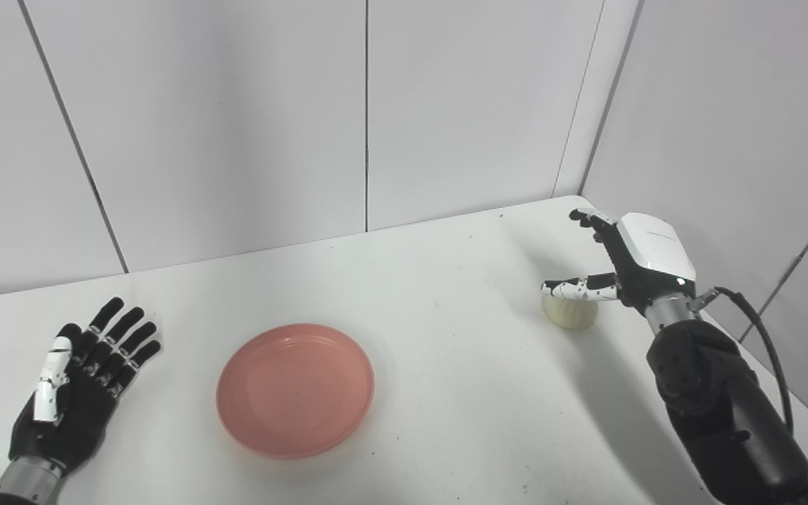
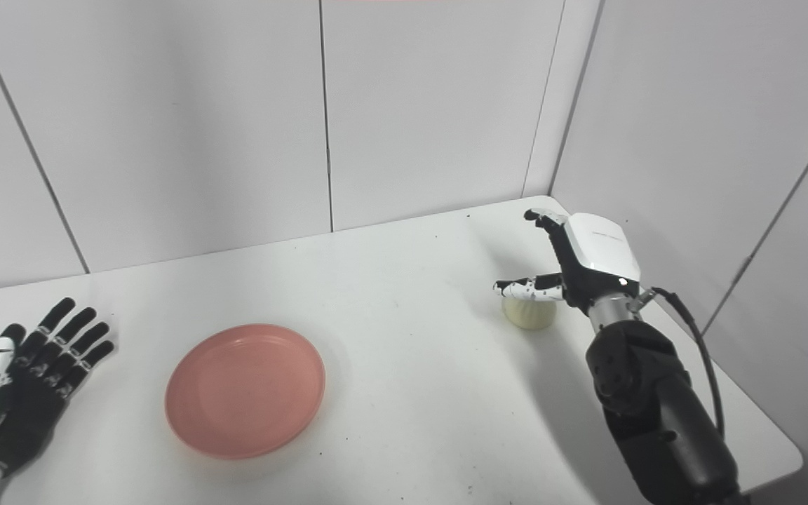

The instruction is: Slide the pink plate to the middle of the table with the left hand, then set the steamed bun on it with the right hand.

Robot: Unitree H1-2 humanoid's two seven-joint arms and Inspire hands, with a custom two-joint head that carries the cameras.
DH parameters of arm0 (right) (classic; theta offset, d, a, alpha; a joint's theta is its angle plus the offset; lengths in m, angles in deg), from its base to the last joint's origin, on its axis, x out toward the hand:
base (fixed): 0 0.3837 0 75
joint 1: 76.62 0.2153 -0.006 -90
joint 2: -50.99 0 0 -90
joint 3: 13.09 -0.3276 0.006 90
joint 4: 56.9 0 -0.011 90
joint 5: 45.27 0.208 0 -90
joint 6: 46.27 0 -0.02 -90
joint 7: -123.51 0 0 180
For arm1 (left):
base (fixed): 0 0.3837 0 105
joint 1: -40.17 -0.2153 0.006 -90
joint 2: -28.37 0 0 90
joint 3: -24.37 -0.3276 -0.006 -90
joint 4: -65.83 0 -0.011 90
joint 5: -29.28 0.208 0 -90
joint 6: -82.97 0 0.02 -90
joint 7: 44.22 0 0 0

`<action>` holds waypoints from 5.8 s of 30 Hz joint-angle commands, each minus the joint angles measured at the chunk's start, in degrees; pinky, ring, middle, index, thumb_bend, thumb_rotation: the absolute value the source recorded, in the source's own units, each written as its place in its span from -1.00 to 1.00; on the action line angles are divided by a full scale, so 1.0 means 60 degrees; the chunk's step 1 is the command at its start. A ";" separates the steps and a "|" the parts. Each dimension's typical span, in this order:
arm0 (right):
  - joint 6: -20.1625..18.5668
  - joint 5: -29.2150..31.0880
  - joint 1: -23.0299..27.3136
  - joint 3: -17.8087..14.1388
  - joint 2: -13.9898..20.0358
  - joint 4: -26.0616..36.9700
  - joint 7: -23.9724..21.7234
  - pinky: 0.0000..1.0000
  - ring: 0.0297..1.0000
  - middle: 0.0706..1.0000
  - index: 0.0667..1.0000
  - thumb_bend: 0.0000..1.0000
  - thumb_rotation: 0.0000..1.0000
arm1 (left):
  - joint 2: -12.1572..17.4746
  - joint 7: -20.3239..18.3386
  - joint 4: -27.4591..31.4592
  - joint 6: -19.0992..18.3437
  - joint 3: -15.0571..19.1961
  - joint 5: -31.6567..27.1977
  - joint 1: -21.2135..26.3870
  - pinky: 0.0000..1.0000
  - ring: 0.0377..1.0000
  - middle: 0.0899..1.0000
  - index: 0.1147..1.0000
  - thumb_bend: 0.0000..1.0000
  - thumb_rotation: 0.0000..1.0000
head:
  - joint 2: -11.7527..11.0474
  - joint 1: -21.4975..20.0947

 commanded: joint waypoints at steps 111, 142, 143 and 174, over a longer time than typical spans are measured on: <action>-0.0395 0.0804 0.2298 0.1085 0.0745 -0.1317 -0.1625 -0.37 -0.27 -0.14 -0.10 0.02 -0.75 | -0.0592 0.1518 0.1577 -0.1197 -0.0825 0.0874 -0.1910 0.84 0.84 0.87 0.87 -0.01 0.88 | 0.0445 0.2464; 0.0112 0.0857 0.4639 0.4109 -0.1458 -0.0254 -0.2608 -0.38 -0.26 -0.15 -0.10 0.02 -0.76 | -0.1801 0.2879 0.1933 -0.1480 -0.1492 0.1659 -0.1710 0.91 0.90 0.92 0.93 -0.13 1.00 | 0.0399 0.5140; 0.0051 0.0813 0.4684 0.4195 -0.1544 -0.0167 -0.2717 -0.38 -0.26 -0.15 -0.10 0.02 -0.76 | -0.1825 0.2912 0.1945 -0.1500 -0.1493 0.1670 -0.1706 0.91 0.89 0.91 0.93 -0.13 1.00 | 0.0407 0.5182; 0.0580 0.0121 0.4310 0.5752 -0.3313 -0.1068 -0.3314 -0.44 -0.29 -0.26 0.01 0.03 -1.00 | -0.1945 0.3077 0.2041 -0.1670 -0.1657 0.1783 -0.1678 0.87 0.85 0.87 0.88 -0.11 1.00 | 0.0682 0.5322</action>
